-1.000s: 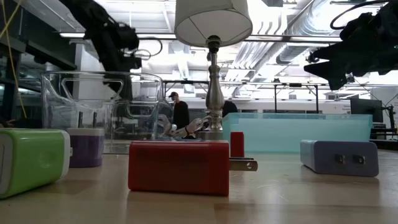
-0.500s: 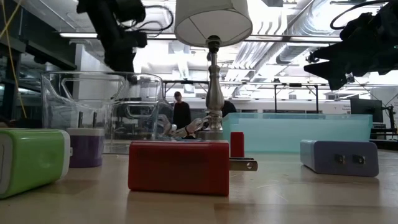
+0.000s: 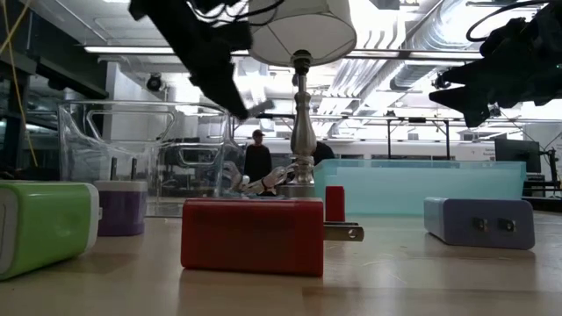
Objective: Pick & Place Office items
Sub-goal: Put the white timer into the green bin
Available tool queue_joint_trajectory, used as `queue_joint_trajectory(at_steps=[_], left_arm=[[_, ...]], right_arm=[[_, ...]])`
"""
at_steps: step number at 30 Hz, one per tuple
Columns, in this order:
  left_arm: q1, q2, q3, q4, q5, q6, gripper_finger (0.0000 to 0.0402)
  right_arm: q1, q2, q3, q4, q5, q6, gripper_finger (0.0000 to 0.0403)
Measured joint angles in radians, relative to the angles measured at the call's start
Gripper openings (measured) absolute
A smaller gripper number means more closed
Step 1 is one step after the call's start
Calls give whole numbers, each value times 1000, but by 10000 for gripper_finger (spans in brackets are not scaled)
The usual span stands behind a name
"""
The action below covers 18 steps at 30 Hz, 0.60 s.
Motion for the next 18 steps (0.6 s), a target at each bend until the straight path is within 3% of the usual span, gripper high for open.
queue_joint_trajectory(at_steps=[10, 18], left_arm=[[-9, 155, 15, 317, 1, 105, 156], [22, 298, 179, 327, 56, 157, 159]], right_arm=[[0, 0, 0, 0, 0, 0, 221], [0, 0, 0, 0, 0, 0, 221]])
